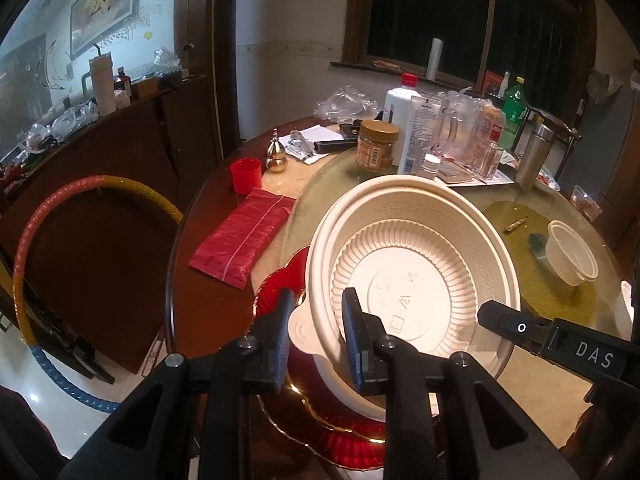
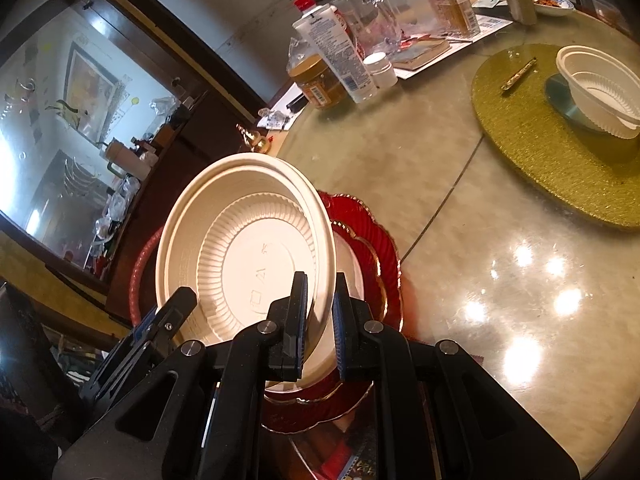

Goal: Organize plates and bowls
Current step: 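Lower the beige bowl onto the red plate stack with both tools, then open both tools and release the beige bowl on the red plates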

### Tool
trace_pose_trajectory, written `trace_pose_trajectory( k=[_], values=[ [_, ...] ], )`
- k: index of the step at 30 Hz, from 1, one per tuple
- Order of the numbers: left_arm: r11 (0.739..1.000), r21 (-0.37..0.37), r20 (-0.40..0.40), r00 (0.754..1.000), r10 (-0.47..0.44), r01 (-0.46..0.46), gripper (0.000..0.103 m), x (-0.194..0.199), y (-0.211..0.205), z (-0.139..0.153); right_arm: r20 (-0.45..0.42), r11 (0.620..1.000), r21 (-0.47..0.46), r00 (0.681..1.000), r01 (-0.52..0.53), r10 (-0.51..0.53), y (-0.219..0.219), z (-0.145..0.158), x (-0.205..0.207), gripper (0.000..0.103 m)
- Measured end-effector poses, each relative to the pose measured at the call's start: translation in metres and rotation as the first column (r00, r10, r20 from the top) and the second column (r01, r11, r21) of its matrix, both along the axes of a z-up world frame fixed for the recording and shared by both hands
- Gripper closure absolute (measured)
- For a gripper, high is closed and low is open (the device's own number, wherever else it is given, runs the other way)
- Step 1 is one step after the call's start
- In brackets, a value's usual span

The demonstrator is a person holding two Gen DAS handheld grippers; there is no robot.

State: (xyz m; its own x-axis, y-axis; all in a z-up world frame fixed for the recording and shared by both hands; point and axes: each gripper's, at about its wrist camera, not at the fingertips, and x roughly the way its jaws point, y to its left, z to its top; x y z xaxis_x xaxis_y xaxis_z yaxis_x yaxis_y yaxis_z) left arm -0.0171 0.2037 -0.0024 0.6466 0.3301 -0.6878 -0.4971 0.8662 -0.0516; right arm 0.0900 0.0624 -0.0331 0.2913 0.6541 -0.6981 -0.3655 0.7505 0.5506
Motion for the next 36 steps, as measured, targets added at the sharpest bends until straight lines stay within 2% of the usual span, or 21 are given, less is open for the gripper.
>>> trace_pose_trajectory(
  k=[19, 31, 34, 35, 36],
  values=[
    [1.000, 0.006, -0.047, 0.999, 0.019, -0.019, 0.078, 0.004, 0.006, -0.013, -0.013, 0.997, -0.067, 0.999, -0.033, 0.032, 0.016, -0.011, 0.003, 0.091],
    [1.000, -0.007, -0.049, 0.999, 0.022, -0.022, 0.077, 0.003, 0.008, -0.013, -0.025, 0.997, -0.066, 0.999, -0.038, 0.037, 0.016, -0.013, 0.004, 0.090],
    [1.000, -0.010, -0.052, 0.998, 0.027, -0.028, 0.072, 0.003, 0.009, -0.013, -0.043, 0.998, -0.057, 0.999, -0.035, 0.032, 0.015, -0.017, 0.006, 0.090],
    [0.999, -0.011, -0.051, 0.998, 0.032, -0.032, 0.065, 0.002, 0.009, -0.013, -0.045, 0.998, -0.058, 0.998, -0.034, 0.032, 0.015, -0.017, 0.006, 0.090],
    [0.999, -0.011, -0.045, 0.998, 0.039, -0.040, 0.047, 0.002, 0.009, -0.012, -0.046, 0.998, -0.058, 0.998, -0.034, 0.032, 0.014, -0.017, 0.006, 0.090]
  ],
)
